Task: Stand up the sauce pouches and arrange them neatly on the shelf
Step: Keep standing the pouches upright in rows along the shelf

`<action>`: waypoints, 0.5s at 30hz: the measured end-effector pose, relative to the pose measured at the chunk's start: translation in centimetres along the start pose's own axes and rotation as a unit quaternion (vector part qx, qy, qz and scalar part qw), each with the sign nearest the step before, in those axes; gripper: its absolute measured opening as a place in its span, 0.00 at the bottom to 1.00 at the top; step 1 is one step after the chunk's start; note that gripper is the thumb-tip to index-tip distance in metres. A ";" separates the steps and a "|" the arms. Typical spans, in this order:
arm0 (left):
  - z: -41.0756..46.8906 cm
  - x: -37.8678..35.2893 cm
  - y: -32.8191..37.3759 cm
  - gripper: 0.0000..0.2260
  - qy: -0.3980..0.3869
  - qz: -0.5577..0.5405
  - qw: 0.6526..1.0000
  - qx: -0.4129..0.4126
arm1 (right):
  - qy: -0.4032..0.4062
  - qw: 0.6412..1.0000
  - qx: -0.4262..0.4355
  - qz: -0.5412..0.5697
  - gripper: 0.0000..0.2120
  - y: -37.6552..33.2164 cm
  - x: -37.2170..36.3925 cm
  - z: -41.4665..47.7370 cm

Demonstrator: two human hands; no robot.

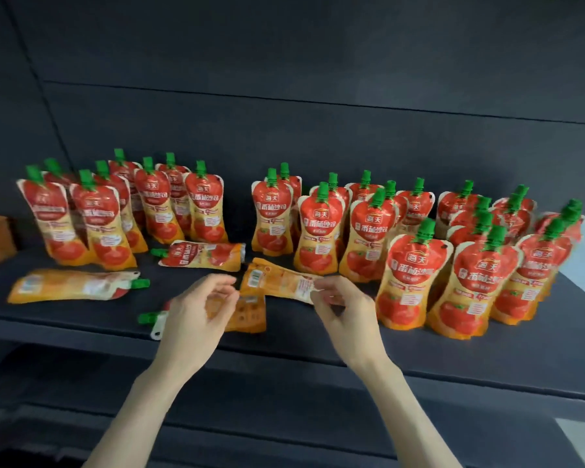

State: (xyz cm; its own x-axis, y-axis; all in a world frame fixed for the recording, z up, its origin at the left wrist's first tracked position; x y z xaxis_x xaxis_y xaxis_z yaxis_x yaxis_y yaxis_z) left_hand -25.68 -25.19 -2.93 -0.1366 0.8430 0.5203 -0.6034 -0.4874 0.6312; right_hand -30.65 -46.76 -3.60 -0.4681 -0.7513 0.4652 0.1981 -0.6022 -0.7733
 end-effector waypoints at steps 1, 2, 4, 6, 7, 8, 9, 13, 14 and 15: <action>0.4 1.0 -1.4 0.08 -0.008 -0.003 1.000 0.004 | -0.005 1.000 -0.009 -0.006 0.05 -0.4 -1.8 0.5; 0.8 1.8 -2.8 0.08 -0.016 -0.006 1.000 0.008 | -0.009 1.000 -0.019 -0.012 0.05 -0.9 -3.5 0.9; 1.8 3.2 -5.4 0.09 -0.029 0.000 1.000 0.010 | -0.005 0.999 -0.034 -0.024 0.06 -1.6 -6.2 1.8; 3.1 3.9 -7.6 0.09 -0.047 0.013 0.999 0.014 | 0.006 0.999 -0.037 -0.036 0.05 -2.2 -8.3 2.6; 3.9 4.0 -8.6 0.09 -0.059 0.018 0.998 0.015 | 0.012 0.998 -0.040 -0.040 0.05 -2.5 -9.0 3.0; 4.6 3.9 -9.6 0.09 -0.073 0.023 0.997 0.015 | 0.019 0.998 -0.044 -0.049 0.05 -2.6 -9.6 3.4; 5.4 3.6 -10.5 0.10 -0.091 0.031 0.995 0.014 | 0.025 0.997 -0.051 -0.060 0.05 -2.6 -10.1 3.9; 9.0 1.9 -13.4 0.17 -0.169 0.062 0.984 0.005 | 0.005 0.985 -0.113 -0.127 0.12 -1.8 -10.9 6.1; 9.9 1.2 -14.0 0.20 -0.196 0.080 0.977 -0.001 | -0.009 0.980 -0.127 -0.151 0.15 -1.4 -11.0 6.6; 10.6 0.5 -14.7 0.23 -0.229 0.104 0.968 -0.004 | -0.022 0.975 -0.140 -0.170 0.18 -0.9 -11.0 7.0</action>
State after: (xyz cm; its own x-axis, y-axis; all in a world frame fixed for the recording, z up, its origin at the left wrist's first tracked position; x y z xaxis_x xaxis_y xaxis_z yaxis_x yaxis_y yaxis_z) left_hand -8.55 -20.03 -5.79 0.1052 0.5369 0.8371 -0.6072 -0.6320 0.4817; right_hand -19.60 -39.82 -5.02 -0.4274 -0.5355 0.7284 -0.2081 -0.7258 -0.6557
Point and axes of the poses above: each hand's wrist, its own z-axis towards the middle knuckle, its own x-axis out of the back of the hand, y = z × x, the point moved 3 cm from there along z, towards the middle knuckle, and after that the axes turned 3 degrees about -x, right-handed, at the moved point
